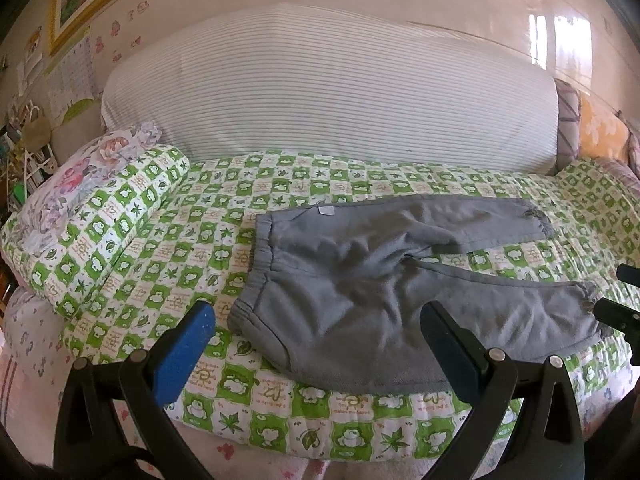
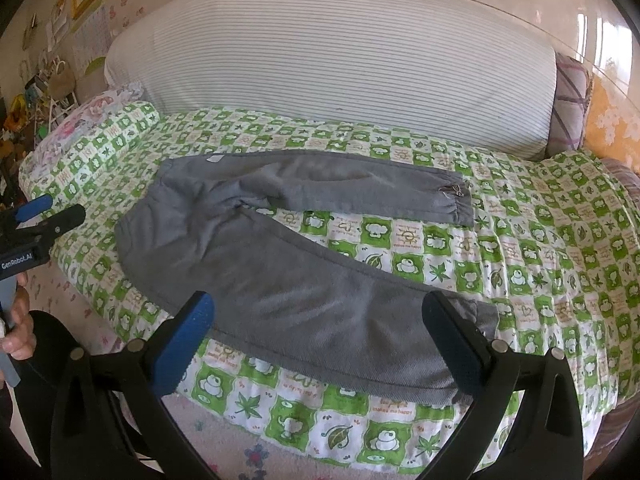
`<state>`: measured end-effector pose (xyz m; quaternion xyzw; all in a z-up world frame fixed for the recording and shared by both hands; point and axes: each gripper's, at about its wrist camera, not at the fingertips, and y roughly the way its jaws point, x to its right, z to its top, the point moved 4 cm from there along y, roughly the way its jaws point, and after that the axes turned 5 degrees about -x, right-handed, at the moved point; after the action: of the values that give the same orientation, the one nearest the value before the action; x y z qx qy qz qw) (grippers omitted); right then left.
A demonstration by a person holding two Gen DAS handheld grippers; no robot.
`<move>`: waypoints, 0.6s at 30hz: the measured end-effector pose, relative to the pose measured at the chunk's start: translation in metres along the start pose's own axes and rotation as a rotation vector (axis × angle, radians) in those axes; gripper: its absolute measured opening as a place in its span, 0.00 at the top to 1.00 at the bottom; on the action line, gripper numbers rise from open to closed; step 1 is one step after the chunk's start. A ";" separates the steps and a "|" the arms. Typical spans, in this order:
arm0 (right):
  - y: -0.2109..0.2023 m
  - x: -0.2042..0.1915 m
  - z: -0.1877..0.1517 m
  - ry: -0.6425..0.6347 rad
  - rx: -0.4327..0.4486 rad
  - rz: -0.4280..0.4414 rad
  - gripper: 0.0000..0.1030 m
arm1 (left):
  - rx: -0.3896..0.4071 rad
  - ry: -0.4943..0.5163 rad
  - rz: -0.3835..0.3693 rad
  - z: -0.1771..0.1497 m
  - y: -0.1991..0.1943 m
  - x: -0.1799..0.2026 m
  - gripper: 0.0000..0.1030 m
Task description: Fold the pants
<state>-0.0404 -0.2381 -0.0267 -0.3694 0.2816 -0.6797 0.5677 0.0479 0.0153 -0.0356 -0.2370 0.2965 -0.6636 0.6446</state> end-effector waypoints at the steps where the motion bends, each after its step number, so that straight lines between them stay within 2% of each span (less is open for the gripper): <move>1: 0.001 -0.001 0.001 -0.002 0.000 -0.001 0.00 | -0.001 0.000 -0.001 0.000 0.001 0.000 0.00; 18: 0.008 0.002 0.007 0.007 -0.007 0.007 0.00 | -0.007 0.000 -0.003 0.005 0.013 -0.004 0.00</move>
<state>-0.0299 -0.2414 -0.0288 -0.3679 0.2874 -0.6781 0.5676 0.0604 0.0185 -0.0407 -0.2395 0.2985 -0.6638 0.6426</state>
